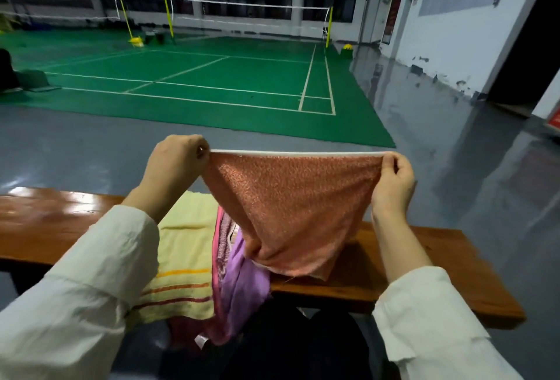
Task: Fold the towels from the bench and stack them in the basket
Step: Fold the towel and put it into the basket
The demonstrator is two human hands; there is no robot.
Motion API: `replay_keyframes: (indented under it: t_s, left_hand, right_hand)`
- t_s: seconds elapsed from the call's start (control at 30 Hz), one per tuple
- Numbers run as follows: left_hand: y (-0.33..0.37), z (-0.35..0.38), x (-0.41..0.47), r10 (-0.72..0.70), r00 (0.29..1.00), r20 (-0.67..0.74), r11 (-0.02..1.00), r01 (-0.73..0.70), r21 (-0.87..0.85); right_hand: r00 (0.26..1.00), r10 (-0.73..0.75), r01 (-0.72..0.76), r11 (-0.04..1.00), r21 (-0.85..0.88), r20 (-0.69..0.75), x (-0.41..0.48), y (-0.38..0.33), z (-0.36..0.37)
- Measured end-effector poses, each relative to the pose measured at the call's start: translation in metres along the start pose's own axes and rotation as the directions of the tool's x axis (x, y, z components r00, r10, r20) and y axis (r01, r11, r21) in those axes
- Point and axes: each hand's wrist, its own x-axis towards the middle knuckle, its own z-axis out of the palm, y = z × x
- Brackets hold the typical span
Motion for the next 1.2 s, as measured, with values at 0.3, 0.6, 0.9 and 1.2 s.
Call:
replay_keyframes:
  t_s: [0.3, 0.6, 0.9, 1.2]
  left_hand:
    - [0.016, -0.030, 0.018, -0.038, 0.998, 0.053, 0.997, 0.042, -0.064]
    - [0.030, -0.027, 0.015, -0.427, 0.900, 0.085, 0.557, 0.336, -0.759]
    - [0.039, -0.006, 0.037, -0.458, 0.882, 0.107, 0.511, 0.360, -0.780]
    - [0.042, 0.021, -0.029, -0.401, 0.916, -0.027, 0.692, 0.283, -0.664]
  right_hand:
    - [1.000, 0.017, -0.017, 0.999, 0.027, -0.021, 0.012, -0.026, -0.012]
    - [0.998, -0.041, 0.040, 0.999, -0.007, -0.050, 0.022, -0.055, -0.022]
    - [1.000, 0.005, -0.005, 1.000, -0.005, -0.007, 0.047, -0.043, -0.011]
    - [0.993, -0.077, 0.075, 0.997, -0.021, -0.095, 0.012, -0.001, -0.037]
